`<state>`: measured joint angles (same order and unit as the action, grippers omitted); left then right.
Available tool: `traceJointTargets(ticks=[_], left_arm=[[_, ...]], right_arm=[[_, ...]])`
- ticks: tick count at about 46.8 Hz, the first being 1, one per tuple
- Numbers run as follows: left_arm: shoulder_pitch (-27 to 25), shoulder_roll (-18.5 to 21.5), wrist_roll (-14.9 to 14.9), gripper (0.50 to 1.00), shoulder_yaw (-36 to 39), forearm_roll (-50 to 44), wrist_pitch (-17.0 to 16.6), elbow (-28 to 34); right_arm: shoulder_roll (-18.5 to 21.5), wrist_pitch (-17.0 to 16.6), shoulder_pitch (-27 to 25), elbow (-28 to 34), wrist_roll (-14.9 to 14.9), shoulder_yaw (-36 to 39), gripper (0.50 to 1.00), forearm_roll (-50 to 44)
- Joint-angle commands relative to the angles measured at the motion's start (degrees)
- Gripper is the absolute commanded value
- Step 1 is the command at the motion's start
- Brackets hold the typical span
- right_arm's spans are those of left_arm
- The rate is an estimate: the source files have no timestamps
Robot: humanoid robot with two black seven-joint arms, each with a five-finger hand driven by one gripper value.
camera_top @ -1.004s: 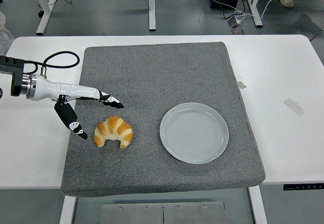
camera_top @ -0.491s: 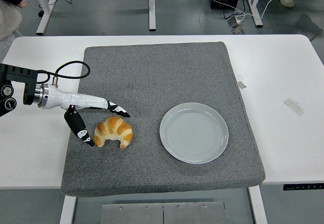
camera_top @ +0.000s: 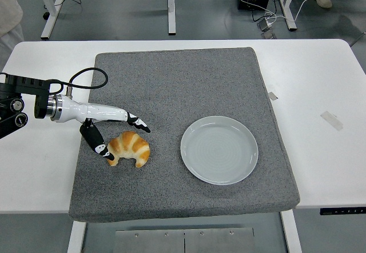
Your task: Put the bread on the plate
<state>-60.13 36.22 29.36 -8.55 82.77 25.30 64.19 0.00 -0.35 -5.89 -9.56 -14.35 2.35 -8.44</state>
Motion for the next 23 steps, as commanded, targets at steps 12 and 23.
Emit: traceJointTargets(ticks=[12, 23], left_arm=[[-0.52, -0.80, 0.09, 0.821, 3.53, 0.37, -3.24, -0.21], [-0.87, -1.59, 0.26, 0.713, 4.50, 1.34, -6.05, -0.91]], right_arm=[[0.00, 0.00, 0.00, -0.02, 0.03, 0.02, 1.000, 0.00], [0.00, 0.00, 0.00, -0.90, 0.03, 0.02, 1.000, 0.00]])
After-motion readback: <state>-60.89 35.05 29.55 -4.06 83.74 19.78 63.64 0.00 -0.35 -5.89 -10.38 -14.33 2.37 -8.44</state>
